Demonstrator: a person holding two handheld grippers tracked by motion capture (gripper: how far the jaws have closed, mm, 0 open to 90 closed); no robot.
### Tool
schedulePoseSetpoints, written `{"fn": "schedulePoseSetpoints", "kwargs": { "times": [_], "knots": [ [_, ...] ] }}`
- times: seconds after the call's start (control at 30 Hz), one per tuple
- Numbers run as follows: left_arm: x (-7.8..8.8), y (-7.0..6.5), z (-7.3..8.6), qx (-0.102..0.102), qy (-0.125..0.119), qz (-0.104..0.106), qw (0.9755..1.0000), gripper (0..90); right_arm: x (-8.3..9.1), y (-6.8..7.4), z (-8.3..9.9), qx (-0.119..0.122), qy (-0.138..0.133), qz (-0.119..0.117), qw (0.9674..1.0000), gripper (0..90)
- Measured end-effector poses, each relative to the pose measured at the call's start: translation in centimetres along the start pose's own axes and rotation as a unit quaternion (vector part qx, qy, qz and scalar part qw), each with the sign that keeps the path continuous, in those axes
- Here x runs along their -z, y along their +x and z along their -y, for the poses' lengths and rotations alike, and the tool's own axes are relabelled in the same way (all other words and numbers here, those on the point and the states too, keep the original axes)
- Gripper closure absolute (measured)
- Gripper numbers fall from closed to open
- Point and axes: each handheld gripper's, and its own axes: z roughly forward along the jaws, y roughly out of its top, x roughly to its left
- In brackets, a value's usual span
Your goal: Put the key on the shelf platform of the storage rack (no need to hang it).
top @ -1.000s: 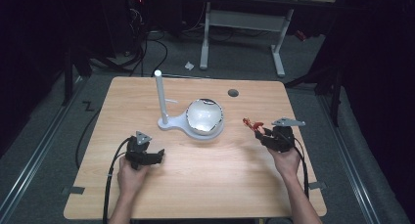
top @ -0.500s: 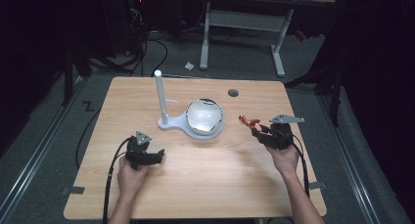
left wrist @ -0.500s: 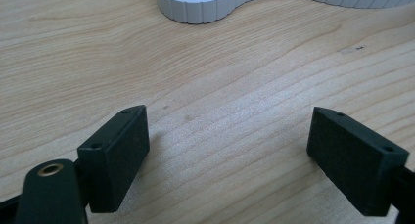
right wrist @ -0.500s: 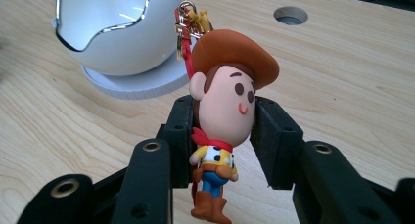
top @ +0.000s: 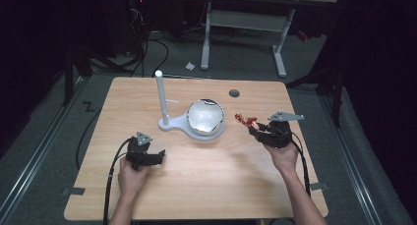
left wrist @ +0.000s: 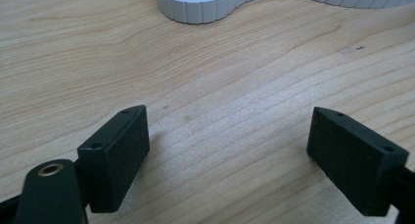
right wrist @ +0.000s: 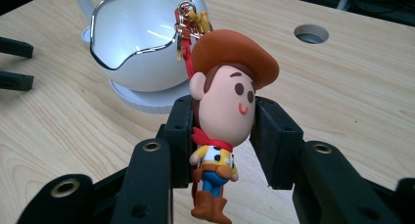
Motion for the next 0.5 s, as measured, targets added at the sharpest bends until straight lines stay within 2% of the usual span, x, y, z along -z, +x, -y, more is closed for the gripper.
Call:
{"fn": "schedulePoseSetpoints", "kwargs": {
  "times": [0.5],
  "knots": [
    [0.0,0.0,0.0,0.0,0.0,0.0,1.0,16.2,-0.8,1.3,-2.0,0.016,-0.009,-0.027,0.9995,62.8]
  ]
}}
